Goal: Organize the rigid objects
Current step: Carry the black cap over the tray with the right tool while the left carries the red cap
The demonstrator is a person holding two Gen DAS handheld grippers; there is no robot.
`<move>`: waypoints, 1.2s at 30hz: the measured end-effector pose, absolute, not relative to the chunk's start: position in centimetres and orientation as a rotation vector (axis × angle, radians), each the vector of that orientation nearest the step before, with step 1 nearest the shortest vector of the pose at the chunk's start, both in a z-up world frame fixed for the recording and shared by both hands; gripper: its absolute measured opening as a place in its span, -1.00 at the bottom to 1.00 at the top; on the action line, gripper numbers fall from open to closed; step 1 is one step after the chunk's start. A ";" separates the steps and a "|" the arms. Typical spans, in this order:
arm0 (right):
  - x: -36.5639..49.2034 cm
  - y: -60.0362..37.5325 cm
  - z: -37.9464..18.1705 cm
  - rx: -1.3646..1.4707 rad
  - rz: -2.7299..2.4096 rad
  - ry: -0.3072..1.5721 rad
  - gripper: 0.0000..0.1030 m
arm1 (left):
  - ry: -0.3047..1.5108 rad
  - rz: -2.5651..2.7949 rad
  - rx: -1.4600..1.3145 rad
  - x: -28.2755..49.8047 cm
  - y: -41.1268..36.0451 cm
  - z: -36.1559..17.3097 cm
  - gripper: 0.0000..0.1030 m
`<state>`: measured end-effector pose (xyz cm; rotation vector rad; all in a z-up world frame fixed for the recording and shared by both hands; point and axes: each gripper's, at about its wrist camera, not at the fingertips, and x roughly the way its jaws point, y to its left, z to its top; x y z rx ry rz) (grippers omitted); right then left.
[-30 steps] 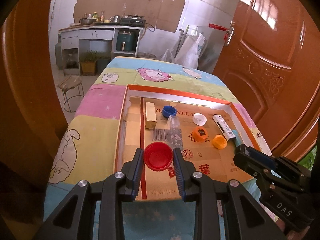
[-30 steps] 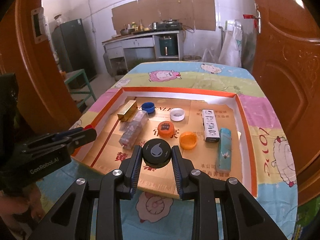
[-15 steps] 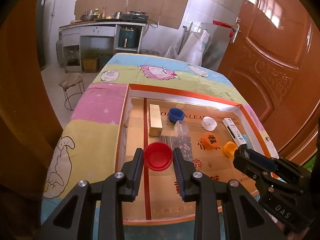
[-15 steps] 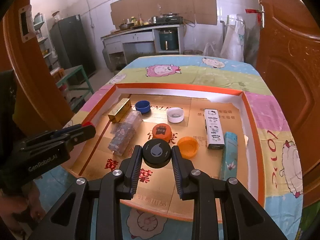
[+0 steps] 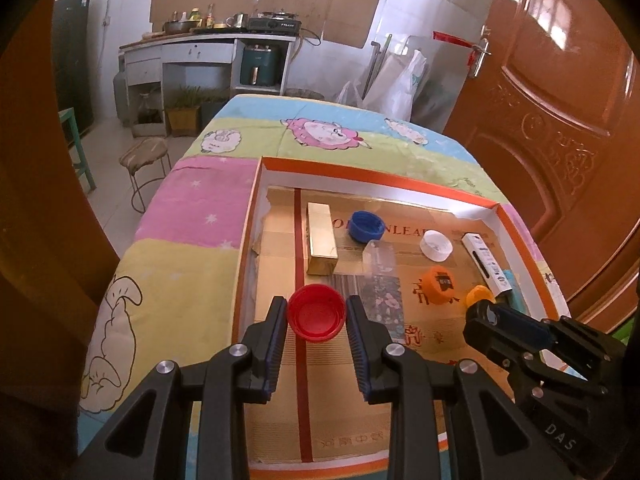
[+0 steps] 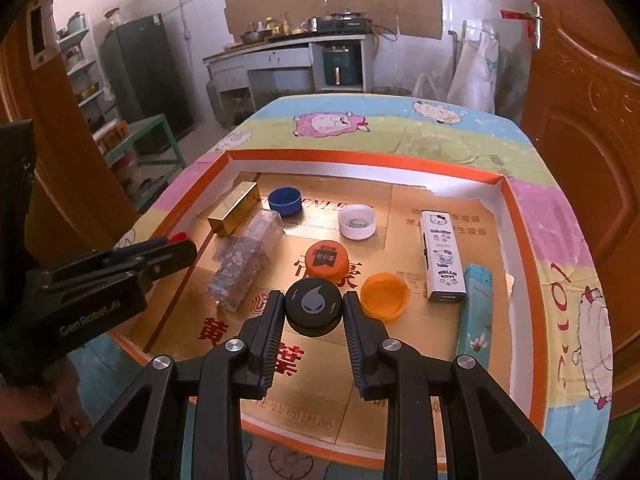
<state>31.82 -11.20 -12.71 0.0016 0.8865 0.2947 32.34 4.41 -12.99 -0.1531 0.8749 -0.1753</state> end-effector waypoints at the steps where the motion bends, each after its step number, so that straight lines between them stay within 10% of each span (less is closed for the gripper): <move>1: 31.9 -11.1 -12.7 0.001 0.297 0.888 -0.41 | 0.878 -0.172 -0.155 32.4 4.5 -13.1 -0.41; 36: 33.4 -10.0 -14.8 -0.062 0.285 0.949 -0.41 | 0.878 -0.179 -0.115 33.5 3.6 -14.2 -0.41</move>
